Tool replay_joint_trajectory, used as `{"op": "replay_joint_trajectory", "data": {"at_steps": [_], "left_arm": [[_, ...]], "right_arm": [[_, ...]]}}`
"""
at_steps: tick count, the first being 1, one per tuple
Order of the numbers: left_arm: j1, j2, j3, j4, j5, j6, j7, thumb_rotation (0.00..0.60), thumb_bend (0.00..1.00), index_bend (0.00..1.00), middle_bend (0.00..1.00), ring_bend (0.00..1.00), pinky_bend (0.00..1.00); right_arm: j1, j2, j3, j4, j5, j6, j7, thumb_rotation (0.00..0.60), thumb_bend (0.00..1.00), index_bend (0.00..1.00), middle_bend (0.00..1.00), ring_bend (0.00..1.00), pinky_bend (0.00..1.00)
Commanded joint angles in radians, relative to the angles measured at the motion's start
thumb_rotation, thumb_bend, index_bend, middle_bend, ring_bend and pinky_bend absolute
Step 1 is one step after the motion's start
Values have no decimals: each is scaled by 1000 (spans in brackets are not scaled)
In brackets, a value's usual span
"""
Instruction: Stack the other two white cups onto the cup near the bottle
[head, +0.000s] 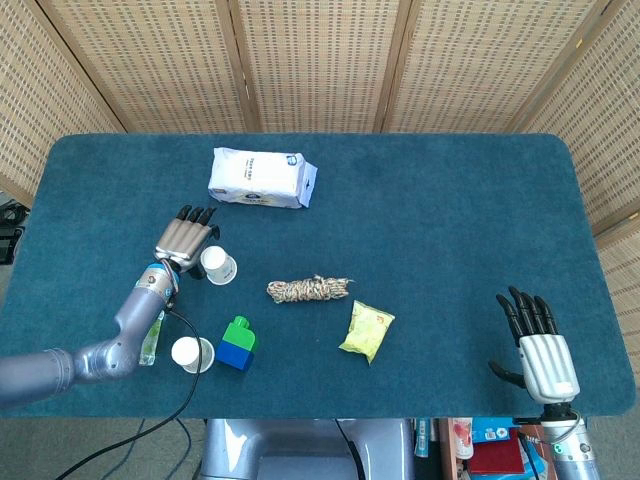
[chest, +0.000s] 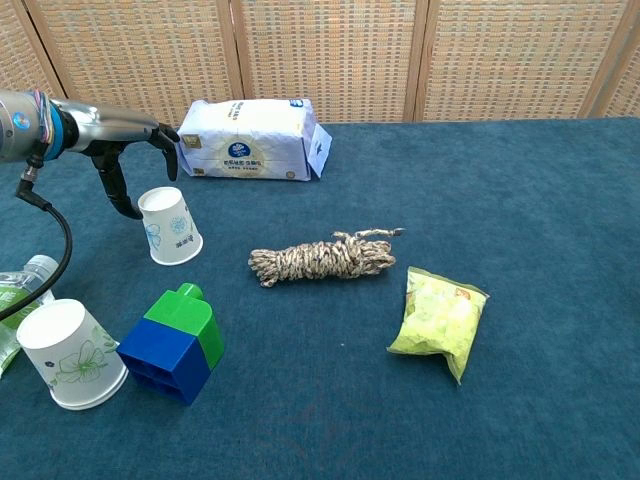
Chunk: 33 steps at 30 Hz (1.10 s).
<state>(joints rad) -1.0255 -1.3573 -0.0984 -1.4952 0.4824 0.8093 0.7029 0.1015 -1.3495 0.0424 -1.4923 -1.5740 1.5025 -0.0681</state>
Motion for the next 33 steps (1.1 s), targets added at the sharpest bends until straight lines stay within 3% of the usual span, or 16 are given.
{"op": "replay_joint_trajectory", "data": {"at_steps": [1,5,9,14,19,27,33], "left_arm": [[-8,-9,11,11,-9,-2,4,600,205,331,0,0,0],[-13,-16,22,22,-12,2,4,600,205,375,0,0,0],[-9,-20,21,25,4,12,-15,600,206,493,0,0,0],[-5,-9,22,12,35,25,-31,600,205,506,0,0,0],[6,48,7,-70,73,53,-62,600,205,506,0,0,0],[50,221,-11,-295,200,96,-130,600,205,506,0,0,0],[107,496,-18,-561,298,19,-252,600,205,505,0,0,0]], "right_arm": [[0,0,1,1,1,0,1,600,0,0,0,0,0],[1,0,1,2,2,-1,2,600,0,0,0,0,0],[1,-1,0,2,0,1,2,600,0,0,0,0,0],[1,-1,-2,1,-3,1,0,600,0,0,0,0,0],[0,-1,-4,0,-6,5,-2,600,0,0,0,0,0],[1,-2,-6,0,-10,5,-8,600,0,0,0,0,0],[-1,-9,-14,-3,-23,9,-30,600,0,0,0,0,0]]}}
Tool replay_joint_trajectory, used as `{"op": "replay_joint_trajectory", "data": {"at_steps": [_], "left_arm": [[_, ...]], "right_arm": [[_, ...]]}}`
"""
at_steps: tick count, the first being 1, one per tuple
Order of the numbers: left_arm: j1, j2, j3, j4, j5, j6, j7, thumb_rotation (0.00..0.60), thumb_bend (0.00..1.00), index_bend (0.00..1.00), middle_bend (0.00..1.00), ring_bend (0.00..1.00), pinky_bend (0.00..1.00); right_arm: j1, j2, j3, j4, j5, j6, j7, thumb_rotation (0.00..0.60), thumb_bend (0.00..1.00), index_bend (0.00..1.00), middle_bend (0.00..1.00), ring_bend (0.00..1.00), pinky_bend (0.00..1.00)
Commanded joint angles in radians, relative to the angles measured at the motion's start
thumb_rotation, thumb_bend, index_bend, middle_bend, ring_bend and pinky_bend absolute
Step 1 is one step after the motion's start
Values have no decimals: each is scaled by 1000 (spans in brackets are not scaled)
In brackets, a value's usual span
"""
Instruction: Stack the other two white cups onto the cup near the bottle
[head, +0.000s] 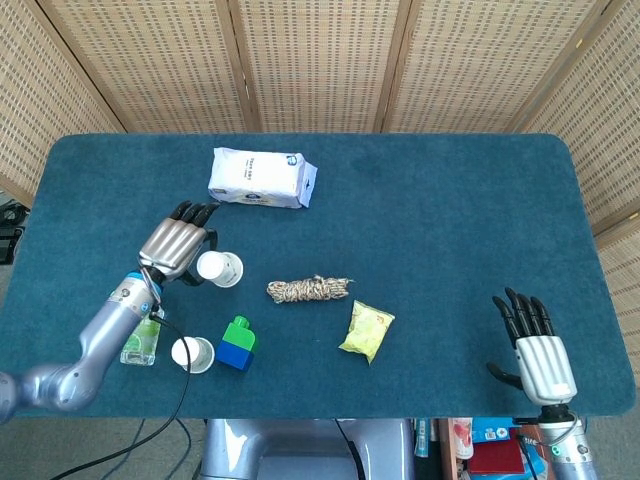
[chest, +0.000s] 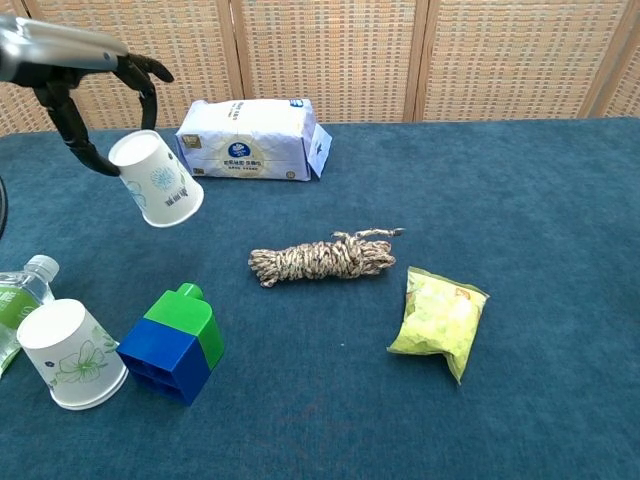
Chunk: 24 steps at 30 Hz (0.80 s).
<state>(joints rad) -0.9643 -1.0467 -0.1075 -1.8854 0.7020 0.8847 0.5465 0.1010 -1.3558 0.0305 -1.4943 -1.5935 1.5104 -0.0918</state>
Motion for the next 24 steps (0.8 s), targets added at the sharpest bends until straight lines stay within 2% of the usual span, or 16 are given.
{"op": "replay_joint_trajectory", "data": {"at_steps": [1,5,12,20,24], "left_arm": [[54,233,-12,-204,103,-88,-127,600,205,506,0,0,0],[79,349,-20,-271,184,-172,-212,600,205,506,0,0,0],[118,462,-11,-331,310,-268,-291,600,205,506,0,0,0],[146,500,29,-334,355,-310,-282,600,205,506,0,0,0],[165,496,46,-317,374,-300,-272,600,205,506,0,0,0]], "right_arm": [[0,-4,-3,-2,-5,1,-10,600,0,0,0,0,0],[0,-9,-6,-2,-7,-2,-21,600,0,0,0,0,0],[-2,-9,-6,-3,-8,3,-20,600,0,0,0,0,0],[-2,-7,-6,-4,-11,6,-17,600,0,0,0,0,0],[-2,-7,-7,-5,-12,6,-17,600,0,0,0,0,0]]}}
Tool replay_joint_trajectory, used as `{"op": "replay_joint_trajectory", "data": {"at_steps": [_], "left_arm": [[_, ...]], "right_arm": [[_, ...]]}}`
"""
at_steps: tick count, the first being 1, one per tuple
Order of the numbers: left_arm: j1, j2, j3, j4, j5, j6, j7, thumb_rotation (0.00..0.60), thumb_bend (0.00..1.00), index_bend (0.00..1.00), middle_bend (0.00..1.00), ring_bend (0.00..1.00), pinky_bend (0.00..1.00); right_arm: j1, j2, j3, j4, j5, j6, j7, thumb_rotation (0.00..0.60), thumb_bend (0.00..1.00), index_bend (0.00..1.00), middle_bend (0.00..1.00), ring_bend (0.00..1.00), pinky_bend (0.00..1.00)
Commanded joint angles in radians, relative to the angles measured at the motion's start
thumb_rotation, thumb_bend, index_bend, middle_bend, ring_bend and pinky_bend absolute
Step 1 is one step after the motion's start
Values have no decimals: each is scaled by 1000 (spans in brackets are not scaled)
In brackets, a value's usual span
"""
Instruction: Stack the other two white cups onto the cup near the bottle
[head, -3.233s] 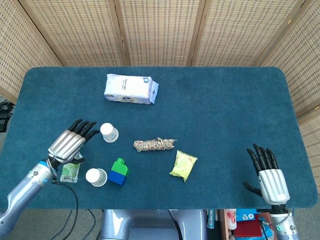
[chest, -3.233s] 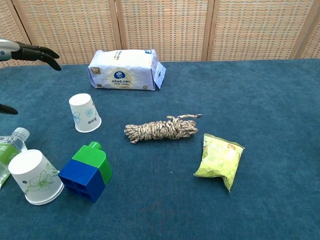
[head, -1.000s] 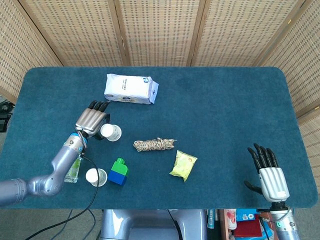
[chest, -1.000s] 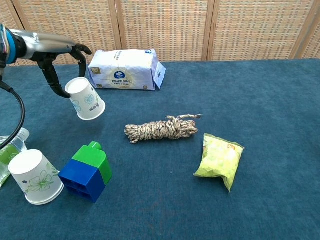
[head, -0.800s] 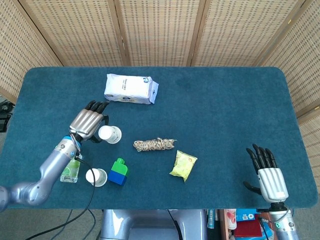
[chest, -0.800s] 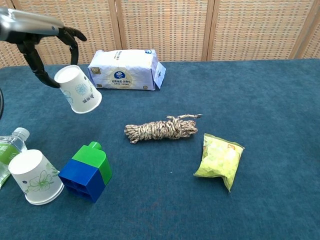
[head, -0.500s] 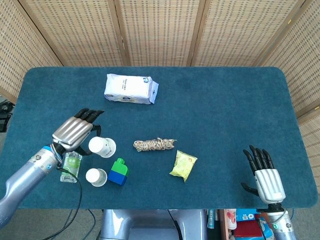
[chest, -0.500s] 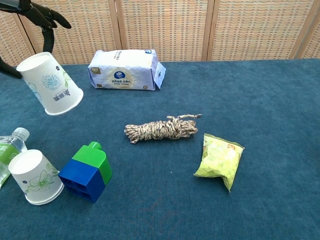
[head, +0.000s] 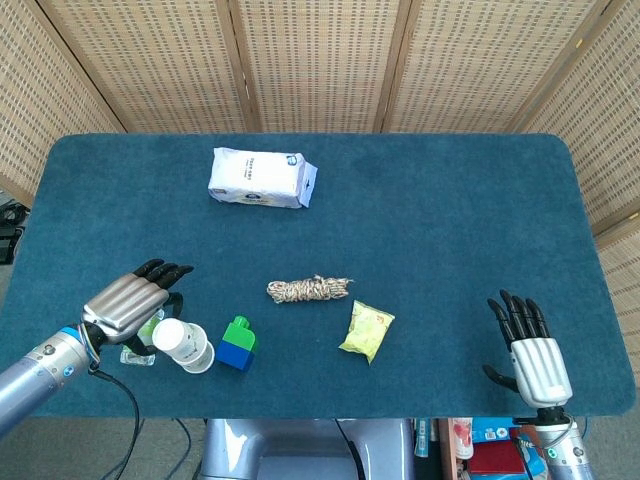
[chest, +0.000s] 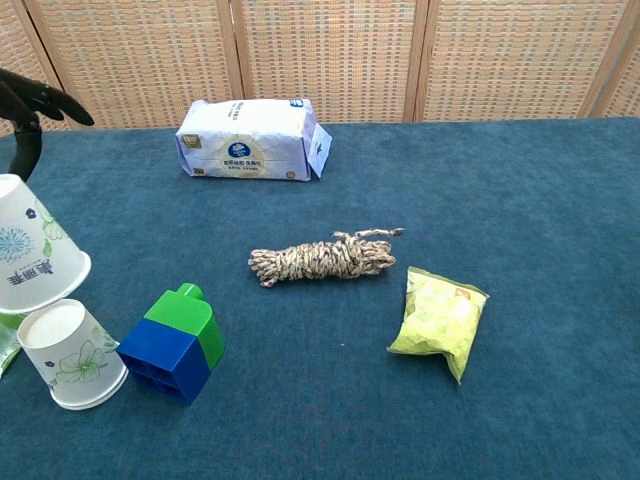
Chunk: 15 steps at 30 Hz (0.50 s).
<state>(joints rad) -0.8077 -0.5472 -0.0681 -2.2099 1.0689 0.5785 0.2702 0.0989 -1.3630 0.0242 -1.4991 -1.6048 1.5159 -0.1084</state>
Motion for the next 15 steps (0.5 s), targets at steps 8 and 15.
{"op": "replay_joint_trajectory", "data": {"at_steps": [8,15], "left_arm": [[33,-65,34,58,25,-6,-7,600,205,506,0,0,0],[33,-94,45,82,29,-9,-3,600,206,506,0,0,0]], "right_arm": [[-1,-2,-3,-2,-4,1,-7,600,0,0,0,0,0],[-1,-2,-2,-1,-3,0,-9,600,0,0,0,0,0]]}}
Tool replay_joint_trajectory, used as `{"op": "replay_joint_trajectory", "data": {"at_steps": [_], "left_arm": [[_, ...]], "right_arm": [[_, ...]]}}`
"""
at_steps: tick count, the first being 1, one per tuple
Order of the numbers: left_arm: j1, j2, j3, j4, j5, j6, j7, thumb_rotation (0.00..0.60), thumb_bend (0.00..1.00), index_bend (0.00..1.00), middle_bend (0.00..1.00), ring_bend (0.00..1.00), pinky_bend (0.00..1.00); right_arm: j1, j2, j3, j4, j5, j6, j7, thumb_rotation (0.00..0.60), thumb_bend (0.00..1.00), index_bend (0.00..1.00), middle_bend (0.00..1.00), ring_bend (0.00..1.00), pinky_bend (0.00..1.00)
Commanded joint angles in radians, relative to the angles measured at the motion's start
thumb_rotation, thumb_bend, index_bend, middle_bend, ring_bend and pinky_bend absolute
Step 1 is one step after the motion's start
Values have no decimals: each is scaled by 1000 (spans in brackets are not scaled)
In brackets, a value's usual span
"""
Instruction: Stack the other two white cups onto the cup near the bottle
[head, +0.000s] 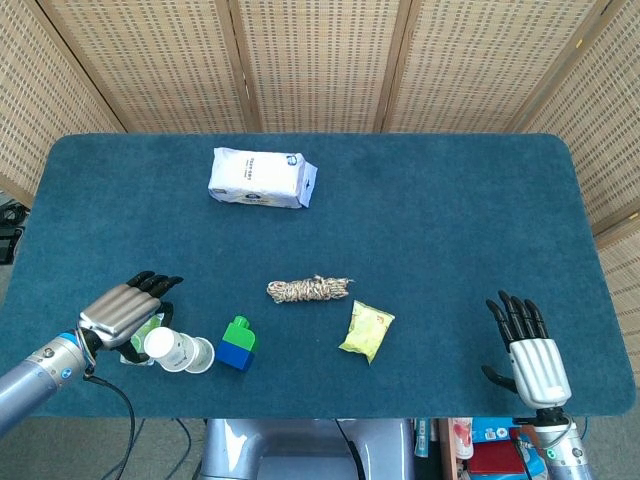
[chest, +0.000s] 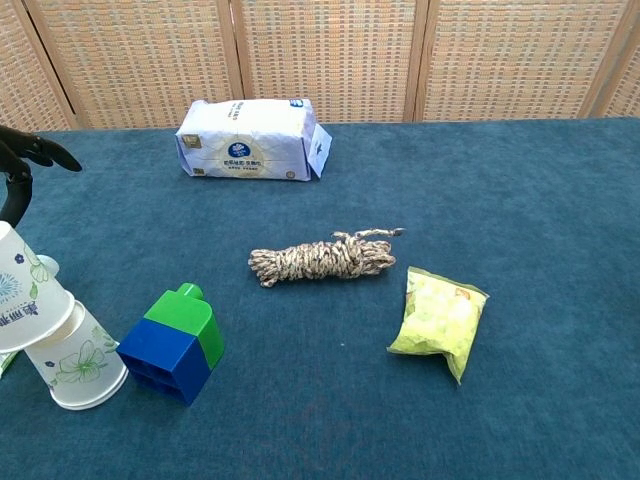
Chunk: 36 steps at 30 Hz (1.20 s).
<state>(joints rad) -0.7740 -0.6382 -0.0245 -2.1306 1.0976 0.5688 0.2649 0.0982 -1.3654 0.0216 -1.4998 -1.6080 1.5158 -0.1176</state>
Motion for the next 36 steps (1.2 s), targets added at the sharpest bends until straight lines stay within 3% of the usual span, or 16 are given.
{"op": "replay_joint_trajectory", "data": {"at_steps": [1,15,25,29,32,36], "left_arm": [[-1,-6,4,5,0,2,5,600,206,506,0,0,0],[2,-128,34,50,-18,78,83,600,205,504,0,0,0],[-2,-167,55,67,-49,114,118,600,205,193,0,0,0],[13,-174,57,71,-40,137,101,600,206,132,0,0,0],[67,-202,50,74,5,224,59,600,205,110,0,0,0],[227,-334,70,143,196,507,61,600,205,100,0,0,0]], "right_arm": [[0,0,1,0,0,1,1,600,0,0,0,0,0],[-1,4,-1,-4,-4,3,6,600,0,0,0,0,0],[-1,5,-1,-4,-3,2,7,600,0,0,0,0,0],[-1,5,-1,-5,-4,3,7,600,0,0,0,0,0],[-2,9,0,-9,-5,7,12,600,0,0,0,0,0],[-2,15,2,-11,-3,7,15,600,0,0,0,0,0]]}}
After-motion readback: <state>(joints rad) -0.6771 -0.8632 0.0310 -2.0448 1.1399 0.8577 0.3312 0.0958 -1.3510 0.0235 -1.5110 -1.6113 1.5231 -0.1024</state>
